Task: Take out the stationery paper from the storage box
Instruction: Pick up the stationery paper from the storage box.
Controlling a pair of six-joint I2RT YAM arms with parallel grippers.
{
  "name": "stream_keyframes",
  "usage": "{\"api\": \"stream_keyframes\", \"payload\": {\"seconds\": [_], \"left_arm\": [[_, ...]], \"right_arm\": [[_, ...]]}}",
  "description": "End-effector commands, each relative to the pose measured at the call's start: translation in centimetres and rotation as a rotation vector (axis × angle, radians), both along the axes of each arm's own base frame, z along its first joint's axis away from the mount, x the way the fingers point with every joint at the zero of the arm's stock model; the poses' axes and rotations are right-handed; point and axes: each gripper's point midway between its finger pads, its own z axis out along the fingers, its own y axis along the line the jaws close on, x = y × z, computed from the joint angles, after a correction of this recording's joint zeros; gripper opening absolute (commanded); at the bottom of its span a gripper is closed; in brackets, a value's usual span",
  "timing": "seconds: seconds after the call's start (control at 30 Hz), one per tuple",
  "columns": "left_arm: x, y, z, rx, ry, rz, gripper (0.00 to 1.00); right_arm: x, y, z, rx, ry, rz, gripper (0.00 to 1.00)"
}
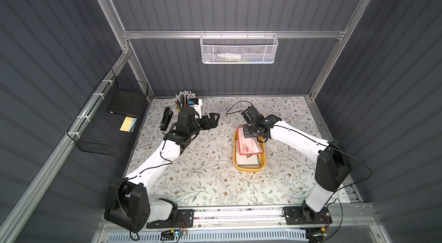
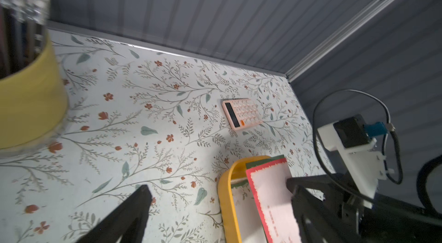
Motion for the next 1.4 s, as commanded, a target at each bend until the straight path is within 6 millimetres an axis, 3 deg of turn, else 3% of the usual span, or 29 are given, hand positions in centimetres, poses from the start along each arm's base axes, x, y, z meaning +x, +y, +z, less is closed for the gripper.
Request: {"api": "stream_keyframes", "payload": {"seconds": [0.0, 0.13, 0.53, 0.7, 0.87, 1.03, 1.37], "left_arm": [[-1.3, -2.5, -2.4, -0.053, 0.064, -0.146, 0.94], [-2.8, -4.6, -4.9, -0.165, 0.149, -0.270, 0.91], [-4.9, -6.7, -3.8, -0.337, 0.212, -0.419, 0.76], [-5.4, -7.6, -6.4, -0.331, 0.309, -0.434, 0.75], [-5.9, -9.9, -7.4, -0.336, 0.339, -0.475, 0.74], [-6.0, -12.5, -6.7, -0.349, 0.311, -0.505, 0.72], [-5.9, -14.2, -6.8, -0.375, 0.315, -0.524, 0.67]], "right_arm": [[-0.2, -0.3, -0.6, -0.022, 0.021, -0.001, 0.00], [0.1, -0.2, 0.6, -0.011, -0.009, 0.004, 0.00], [0.9, -0.1, 1.7, 0.003, -0.027, 0.000, 0.00], [1.0, -0.2, 2.1, 0.008, -0.037, -0.005, 0.00], [1.0, -0.1, 2.9, 0.018, -0.049, -0.002, 0.00], [0.9, -0.1, 2.8, 0.020, -0.041, 0.000, 0.00], [0.5, -0.1, 2.4, 0.034, -0.034, 0.002, 0.00]]}}
